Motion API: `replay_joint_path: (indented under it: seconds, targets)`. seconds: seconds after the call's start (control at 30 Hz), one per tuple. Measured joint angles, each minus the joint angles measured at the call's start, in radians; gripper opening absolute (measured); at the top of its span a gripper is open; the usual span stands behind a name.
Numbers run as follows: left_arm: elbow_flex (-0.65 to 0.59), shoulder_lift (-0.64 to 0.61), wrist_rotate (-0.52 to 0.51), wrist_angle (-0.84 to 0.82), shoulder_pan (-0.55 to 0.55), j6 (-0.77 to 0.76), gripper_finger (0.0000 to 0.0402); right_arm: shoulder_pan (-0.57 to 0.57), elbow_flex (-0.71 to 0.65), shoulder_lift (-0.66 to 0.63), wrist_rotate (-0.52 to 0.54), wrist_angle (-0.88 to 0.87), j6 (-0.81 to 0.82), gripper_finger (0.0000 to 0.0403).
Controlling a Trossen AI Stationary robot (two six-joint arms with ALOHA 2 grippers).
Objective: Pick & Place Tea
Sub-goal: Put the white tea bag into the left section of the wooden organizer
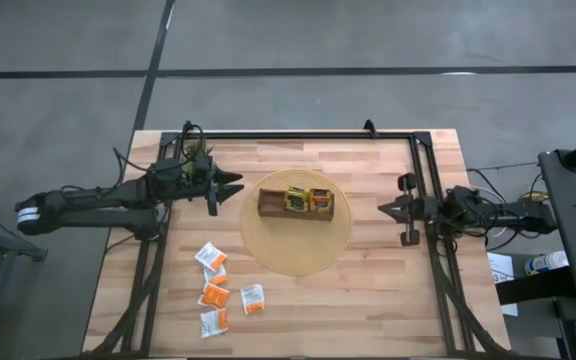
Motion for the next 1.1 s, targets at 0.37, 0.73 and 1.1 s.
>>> replay_joint_path:
  seconds: [0.37, 0.73, 1.1]
  targets:
    - [0.000, 0.000, 0.000, 0.001, 0.000, -0.001, 0.0183, -0.001, -0.008, -0.083, -0.001, -0.163, -0.036, 0.0009]
    - [0.000, 0.000, 0.000, 0.000, -0.001, -0.007, 0.0183, -0.001, -0.026, -0.082, -0.002, -0.231, -0.084, 0.0008]
    - [0.000, 0.000, 0.000, -0.029, -0.047, 0.028, 0.0183, 0.000, -0.026, -0.046, 0.025, -0.252, -0.101, 0.0008]
